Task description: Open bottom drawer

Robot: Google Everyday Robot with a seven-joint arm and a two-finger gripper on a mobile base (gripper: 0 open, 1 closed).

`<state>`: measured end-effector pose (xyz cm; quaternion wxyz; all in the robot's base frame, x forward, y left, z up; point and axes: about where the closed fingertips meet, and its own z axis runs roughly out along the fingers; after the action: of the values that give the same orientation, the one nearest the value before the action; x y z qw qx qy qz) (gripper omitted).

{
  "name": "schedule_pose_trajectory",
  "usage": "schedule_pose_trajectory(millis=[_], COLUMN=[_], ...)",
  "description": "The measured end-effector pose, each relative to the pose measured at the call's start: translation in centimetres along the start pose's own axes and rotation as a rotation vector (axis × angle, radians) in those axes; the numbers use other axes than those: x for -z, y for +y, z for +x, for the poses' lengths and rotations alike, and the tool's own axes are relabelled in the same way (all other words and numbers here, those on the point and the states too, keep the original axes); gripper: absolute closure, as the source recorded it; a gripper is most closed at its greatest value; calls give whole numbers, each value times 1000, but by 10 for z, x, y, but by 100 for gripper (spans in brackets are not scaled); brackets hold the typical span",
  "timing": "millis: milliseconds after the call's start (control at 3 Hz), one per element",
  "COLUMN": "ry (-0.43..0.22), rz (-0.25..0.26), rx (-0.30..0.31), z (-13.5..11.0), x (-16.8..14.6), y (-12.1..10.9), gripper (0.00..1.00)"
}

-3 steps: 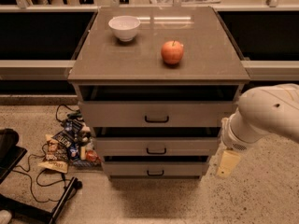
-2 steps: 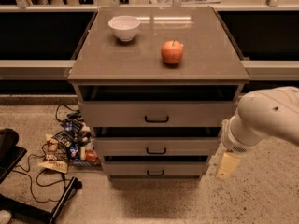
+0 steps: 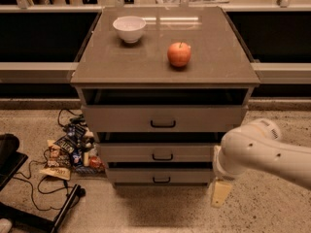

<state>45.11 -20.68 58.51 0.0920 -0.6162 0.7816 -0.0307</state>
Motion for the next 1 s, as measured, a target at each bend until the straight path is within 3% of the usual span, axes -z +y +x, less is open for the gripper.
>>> schedule_pose_trajectory(millis=[333,667,1000], ry=[28,37,36], rz=[-16,4,4], rx=[82,175,175], z=[-6,-2,-2], x=[-90,-161,-161], y=[26,28,28], gripper=[0,0,0])
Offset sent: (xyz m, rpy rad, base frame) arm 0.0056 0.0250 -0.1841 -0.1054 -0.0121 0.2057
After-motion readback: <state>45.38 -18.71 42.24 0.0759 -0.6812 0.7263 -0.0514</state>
